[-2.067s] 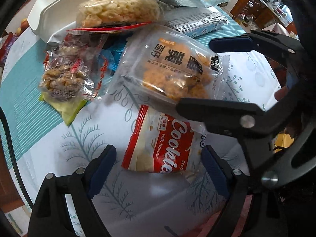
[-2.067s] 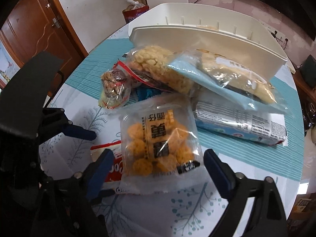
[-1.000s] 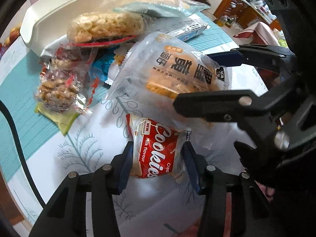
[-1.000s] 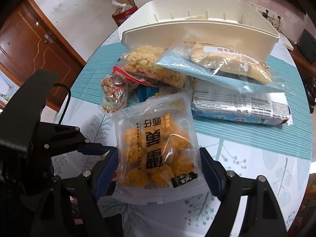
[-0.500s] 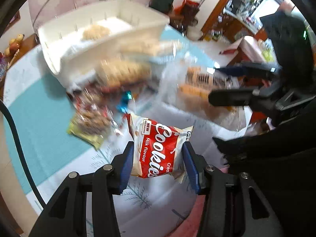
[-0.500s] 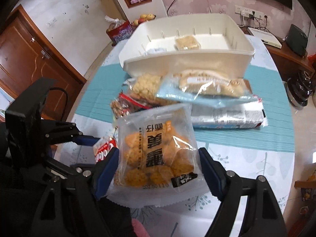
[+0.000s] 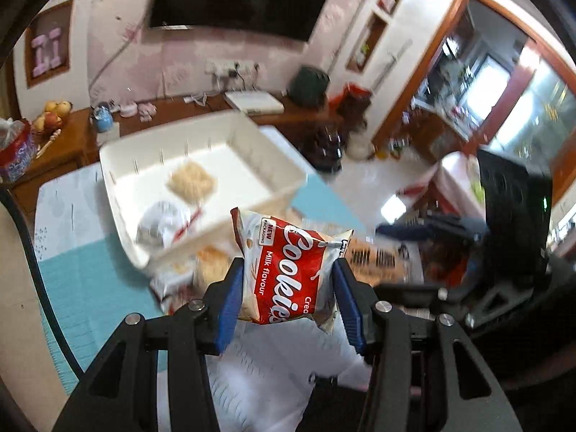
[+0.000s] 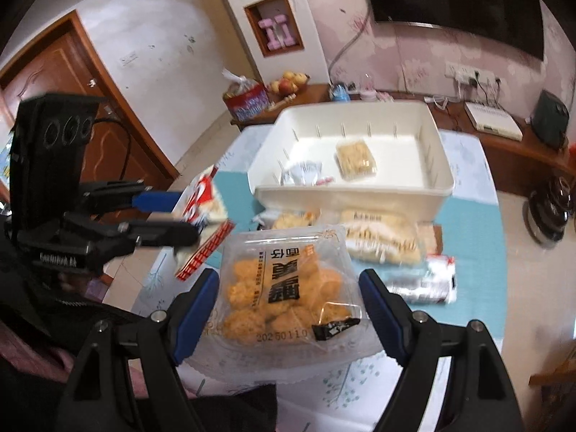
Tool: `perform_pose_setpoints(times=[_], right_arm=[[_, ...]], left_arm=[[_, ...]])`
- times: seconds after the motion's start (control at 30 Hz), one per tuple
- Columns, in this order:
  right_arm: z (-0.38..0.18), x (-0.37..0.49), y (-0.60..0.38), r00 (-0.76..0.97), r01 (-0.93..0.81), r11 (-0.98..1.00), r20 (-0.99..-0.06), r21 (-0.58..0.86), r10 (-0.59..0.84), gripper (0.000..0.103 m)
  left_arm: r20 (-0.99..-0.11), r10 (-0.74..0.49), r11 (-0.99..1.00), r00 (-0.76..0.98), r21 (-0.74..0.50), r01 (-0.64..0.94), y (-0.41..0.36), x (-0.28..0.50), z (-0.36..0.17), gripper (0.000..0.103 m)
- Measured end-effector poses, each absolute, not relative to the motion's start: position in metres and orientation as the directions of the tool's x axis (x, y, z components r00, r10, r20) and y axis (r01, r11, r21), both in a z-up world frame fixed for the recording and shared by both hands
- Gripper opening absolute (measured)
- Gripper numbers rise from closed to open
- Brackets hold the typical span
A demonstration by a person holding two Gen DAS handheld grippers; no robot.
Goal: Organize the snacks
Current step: 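Carry both packs over the white tray and release them inside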
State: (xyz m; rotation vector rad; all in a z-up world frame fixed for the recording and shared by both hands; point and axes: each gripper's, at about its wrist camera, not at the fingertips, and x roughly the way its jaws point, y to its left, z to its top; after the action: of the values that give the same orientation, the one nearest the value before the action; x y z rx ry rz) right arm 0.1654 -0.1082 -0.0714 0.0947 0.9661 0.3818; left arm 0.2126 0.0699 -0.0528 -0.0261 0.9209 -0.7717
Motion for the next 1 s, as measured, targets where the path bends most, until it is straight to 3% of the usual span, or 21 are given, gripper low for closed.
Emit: perform_pose_setpoints(times=[0.33, 0.73, 0.9, 1.0], right_arm=[[-0.041, 0.221, -0.149, 0.597, -0.327, 0.931, -0.728, 0.165, 0.338, 0.080], [-0.073, 0.300, -0.184, 0.623, -0.266, 0.955, -0.732, 0.134, 0.276, 0.081], [-0.096, 0.324, -0.187, 0.585, -0.236, 0.958, -0.764, 0.161, 0.273, 0.085], [-0.102, 0.330, -0.188, 0.573, -0.228, 0.952, -0.763, 0.204, 0.301, 0.085]], left_arm=[[-0.674, -0.490, 0.858, 0.553, -0.263, 0.441, 0.025, 0.262, -0.035, 0.047], [-0.696, -0.322, 0.946, 0.641, -0.252, 0.202, 0.005, 0.330, -0.066, 0.048], [-0.745, -0.285, 0.956, 0.603, -0.263, 0.127, 0.010, 0.351, -0.088, 0.051], [-0.762, -0.266, 0.961, 0.591, -0.253, 0.107, 0.013, 0.354, -0.094, 0.059]])
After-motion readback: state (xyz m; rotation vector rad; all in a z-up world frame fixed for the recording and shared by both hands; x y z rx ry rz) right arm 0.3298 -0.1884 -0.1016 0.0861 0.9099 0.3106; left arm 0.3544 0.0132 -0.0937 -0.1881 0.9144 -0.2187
